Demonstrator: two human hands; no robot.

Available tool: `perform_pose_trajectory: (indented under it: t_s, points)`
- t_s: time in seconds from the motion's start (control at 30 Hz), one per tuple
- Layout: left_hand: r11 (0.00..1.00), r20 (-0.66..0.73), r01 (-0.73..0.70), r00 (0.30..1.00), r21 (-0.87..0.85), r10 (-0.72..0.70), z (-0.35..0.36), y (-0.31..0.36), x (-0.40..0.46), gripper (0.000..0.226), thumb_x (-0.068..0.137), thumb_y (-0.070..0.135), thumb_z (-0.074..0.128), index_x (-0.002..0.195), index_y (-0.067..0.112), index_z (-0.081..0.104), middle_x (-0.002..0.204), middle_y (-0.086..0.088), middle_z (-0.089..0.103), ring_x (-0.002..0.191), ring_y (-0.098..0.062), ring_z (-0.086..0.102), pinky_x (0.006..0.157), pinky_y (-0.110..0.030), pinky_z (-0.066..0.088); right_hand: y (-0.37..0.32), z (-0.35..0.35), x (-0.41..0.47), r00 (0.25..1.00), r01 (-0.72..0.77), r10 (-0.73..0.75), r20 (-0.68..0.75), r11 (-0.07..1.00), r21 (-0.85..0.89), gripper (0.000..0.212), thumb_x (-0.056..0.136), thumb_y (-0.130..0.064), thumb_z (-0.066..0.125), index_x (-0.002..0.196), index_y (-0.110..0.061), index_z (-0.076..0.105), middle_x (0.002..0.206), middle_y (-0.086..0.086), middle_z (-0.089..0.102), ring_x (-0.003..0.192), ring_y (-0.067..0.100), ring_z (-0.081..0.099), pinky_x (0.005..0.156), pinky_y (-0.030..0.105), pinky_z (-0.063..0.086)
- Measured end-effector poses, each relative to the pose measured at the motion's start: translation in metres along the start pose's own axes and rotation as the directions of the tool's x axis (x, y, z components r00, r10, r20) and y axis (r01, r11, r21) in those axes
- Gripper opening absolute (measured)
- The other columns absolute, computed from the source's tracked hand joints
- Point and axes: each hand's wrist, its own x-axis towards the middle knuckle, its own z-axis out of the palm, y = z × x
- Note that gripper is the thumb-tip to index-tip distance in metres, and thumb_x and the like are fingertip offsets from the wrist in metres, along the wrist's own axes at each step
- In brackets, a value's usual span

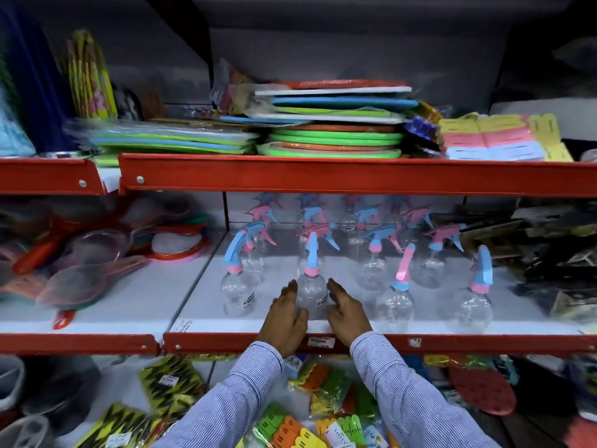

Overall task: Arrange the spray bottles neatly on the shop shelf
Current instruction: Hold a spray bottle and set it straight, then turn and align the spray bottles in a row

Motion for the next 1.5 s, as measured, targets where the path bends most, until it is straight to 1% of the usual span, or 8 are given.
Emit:
perform_pose_trajectory:
  t_s: [0.2,0.33,0.57,0.77,0.87,1.03,1.27,1.5]
  points:
    - [0.996,-0.068,-0.013,0.998,-0.083,0.008,-0.004,0.007,-0.014,0.055,0.093,0.015,0.043,0.147,0.008,0.031,0.151,-0.013,0.042,0.138,-0.027,0.042,0.114,-0.025,0.025,0.001,-0.006,-0.007,0.999,0.038,-0.038,0.004,0.998,0.054,0.053,0.088,0.003,0.044,0.138,-0.013,0.043,0.135,0.006,0.057,0.122,0.020,0.055,0.103,0.021,0.038]
    - [0.994,-0.088,-0.052,0.995,-0.092,0.044,-0.006,0.006,-0.026,0.059,0.088,0.031,0.037,0.144,0.011,0.038,0.149,-0.010,0.046,0.137,-0.025,0.044,0.115,-0.029,0.029,0.007,-0.008,-0.015,0.998,0.055,-0.054,-0.018,0.996,0.063,0.050,0.087,0.000,0.046,0.135,-0.016,0.048,0.127,0.006,0.063,0.116,0.019,0.060,0.101,0.025,0.044]
    - [0.995,-0.131,-0.053,0.990,-0.080,0.042,-0.010,0.019,-0.044,0.058,0.086,0.028,0.035,0.140,0.010,0.044,0.144,-0.009,0.052,0.131,-0.021,0.049,0.104,-0.011,0.022,0.010,-0.010,-0.030,0.996,0.084,-0.083,-0.016,0.994,0.072,0.046,0.089,-0.002,0.048,0.133,-0.015,0.048,0.126,0.006,0.063,0.115,0.019,0.060,0.098,0.023,0.044]
    - [1.000,-0.131,-0.015,0.991,-0.018,0.013,-0.005,0.013,-0.050,0.063,0.087,0.032,0.034,0.147,0.014,0.032,0.155,-0.008,0.037,0.143,-0.021,0.035,0.119,-0.029,0.024,0.012,-0.011,-0.041,0.994,0.099,-0.100,-0.036,0.995,-0.023,0.057,0.089,-0.015,0.050,0.144,-0.019,0.032,0.148,0.005,0.044,0.133,0.021,0.045,0.112,0.035,0.037]
    - [0.990,-0.189,-0.054,0.979,0.133,0.079,-0.004,0.003,-0.060,0.066,0.088,0.040,0.027,0.151,0.020,0.020,0.162,-0.002,0.021,0.150,-0.019,0.015,0.123,-0.041,0.018,0.012,-0.010,-0.055,0.971,0.206,-0.220,-0.095,0.969,-0.137,0.065,0.089,-0.017,0.048,0.148,-0.022,0.020,0.156,-0.001,0.028,0.141,0.016,0.031,0.114,0.027,0.028]
    - [0.920,-0.271,0.004,0.956,0.392,0.111,-0.014,-0.010,-0.084,0.067,0.094,0.045,0.030,0.153,0.021,0.009,0.163,0.001,-0.003,0.151,-0.018,-0.009,0.124,-0.046,0.002,0.004,0.007,-0.080,0.880,0.420,-0.466,-0.090,0.853,-0.309,0.063,0.090,-0.020,0.039,0.148,-0.019,0.017,0.159,-0.002,0.017,0.146,0.010,0.014,0.119,0.028,0.021]
    - [0.864,-0.259,0.102,0.965,0.493,0.033,-0.049,-0.049,-0.095,0.071,0.094,0.047,0.029,0.153,0.014,0.007,0.164,-0.009,-0.001,0.151,-0.025,-0.009,0.123,-0.053,0.006,-0.028,0.059,-0.074,0.834,0.528,-0.550,0.047,0.771,-0.356,0.065,0.087,-0.020,0.034,0.149,-0.017,0.012,0.160,0.002,0.013,0.148,0.015,0.009,0.121,0.033,0.017]
    - [0.891,-0.201,0.023,0.977,0.454,0.077,-0.083,-0.091,-0.070,0.071,0.090,0.044,0.025,0.152,0.010,0.015,0.163,-0.012,0.009,0.151,-0.029,0.001,0.123,-0.054,0.011,-0.057,0.101,-0.039,0.916,0.396,-0.400,0.039,0.880,-0.262,0.065,0.089,-0.015,0.036,0.149,-0.014,0.010,0.161,0.000,0.006,0.148,0.014,0.010,0.120,0.027,0.017]
